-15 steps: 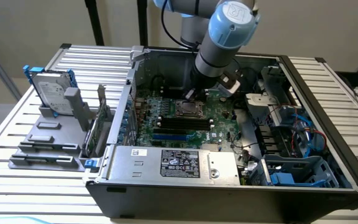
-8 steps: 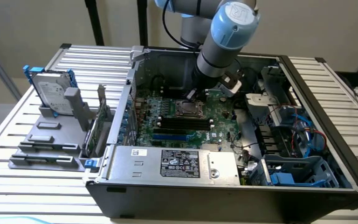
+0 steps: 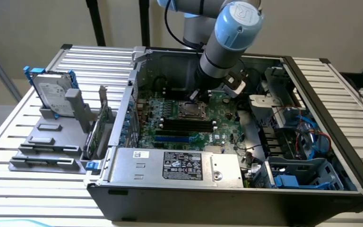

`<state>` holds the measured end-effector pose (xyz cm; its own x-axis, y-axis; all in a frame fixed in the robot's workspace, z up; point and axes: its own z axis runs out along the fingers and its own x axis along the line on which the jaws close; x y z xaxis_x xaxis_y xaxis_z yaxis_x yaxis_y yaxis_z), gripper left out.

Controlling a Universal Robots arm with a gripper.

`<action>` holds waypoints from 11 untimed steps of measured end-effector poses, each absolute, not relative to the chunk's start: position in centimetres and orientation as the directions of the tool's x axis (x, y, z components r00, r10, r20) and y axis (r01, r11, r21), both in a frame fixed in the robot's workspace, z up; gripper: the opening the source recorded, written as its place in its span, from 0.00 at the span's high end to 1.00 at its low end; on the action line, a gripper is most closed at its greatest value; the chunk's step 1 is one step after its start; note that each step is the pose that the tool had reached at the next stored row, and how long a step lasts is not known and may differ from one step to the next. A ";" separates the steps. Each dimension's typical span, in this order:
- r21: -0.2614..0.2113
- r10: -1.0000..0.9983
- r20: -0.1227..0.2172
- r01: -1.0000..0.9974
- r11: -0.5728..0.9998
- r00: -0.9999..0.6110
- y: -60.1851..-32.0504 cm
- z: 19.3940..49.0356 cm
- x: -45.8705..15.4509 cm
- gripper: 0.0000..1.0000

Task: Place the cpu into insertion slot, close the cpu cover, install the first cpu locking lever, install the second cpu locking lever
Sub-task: 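Install the first cpu locking lever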

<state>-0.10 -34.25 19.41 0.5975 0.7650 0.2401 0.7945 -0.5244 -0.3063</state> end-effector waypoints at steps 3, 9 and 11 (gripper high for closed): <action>-0.306 0.765 0.240 0.794 -0.524 0.598 -34.6 19.6 -0.4 0.89; -0.309 0.764 0.244 0.794 -0.523 0.598 -35.3 20.0 -1.8 0.89; -0.310 0.763 0.246 0.794 -0.522 0.597 -35.4 20.0 -1.8 0.89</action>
